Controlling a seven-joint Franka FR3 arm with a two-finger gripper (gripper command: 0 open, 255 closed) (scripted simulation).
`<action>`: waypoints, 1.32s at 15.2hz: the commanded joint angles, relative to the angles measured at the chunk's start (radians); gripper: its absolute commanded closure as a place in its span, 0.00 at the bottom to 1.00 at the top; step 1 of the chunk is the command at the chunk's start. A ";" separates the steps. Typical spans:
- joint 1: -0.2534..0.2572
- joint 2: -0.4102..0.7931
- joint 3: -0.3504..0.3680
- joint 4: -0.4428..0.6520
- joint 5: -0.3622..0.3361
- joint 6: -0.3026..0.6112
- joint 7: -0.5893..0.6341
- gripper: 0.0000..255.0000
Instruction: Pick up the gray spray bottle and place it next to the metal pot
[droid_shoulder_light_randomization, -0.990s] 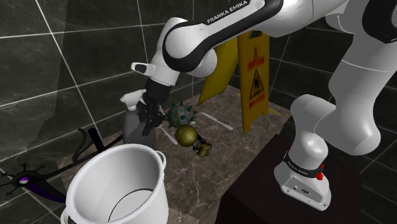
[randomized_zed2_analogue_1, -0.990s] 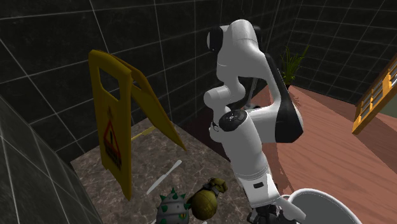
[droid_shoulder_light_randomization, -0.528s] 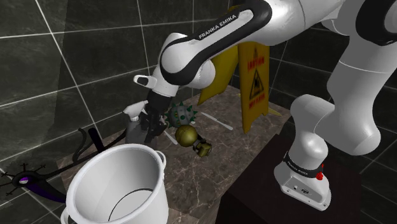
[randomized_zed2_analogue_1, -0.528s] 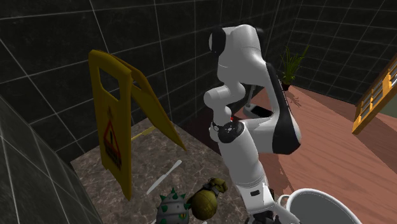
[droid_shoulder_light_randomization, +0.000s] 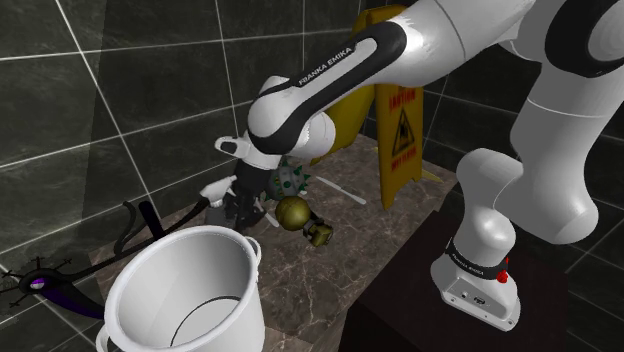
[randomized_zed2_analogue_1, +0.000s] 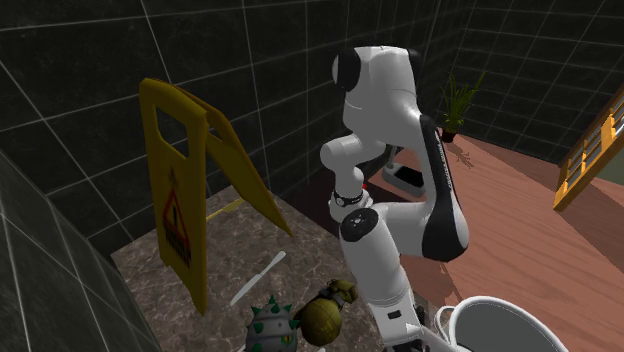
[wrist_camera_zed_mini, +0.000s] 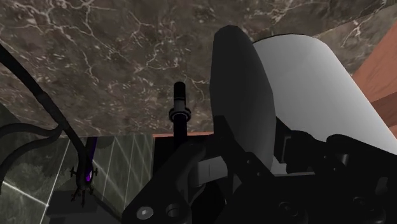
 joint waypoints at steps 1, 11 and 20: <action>0.000 0.020 0.006 -0.004 0.035 0.015 -0.030 1.00; -0.016 0.102 0.032 -0.006 0.170 0.055 -0.154 1.00; -0.016 0.102 0.032 -0.006 0.169 0.055 -0.154 0.00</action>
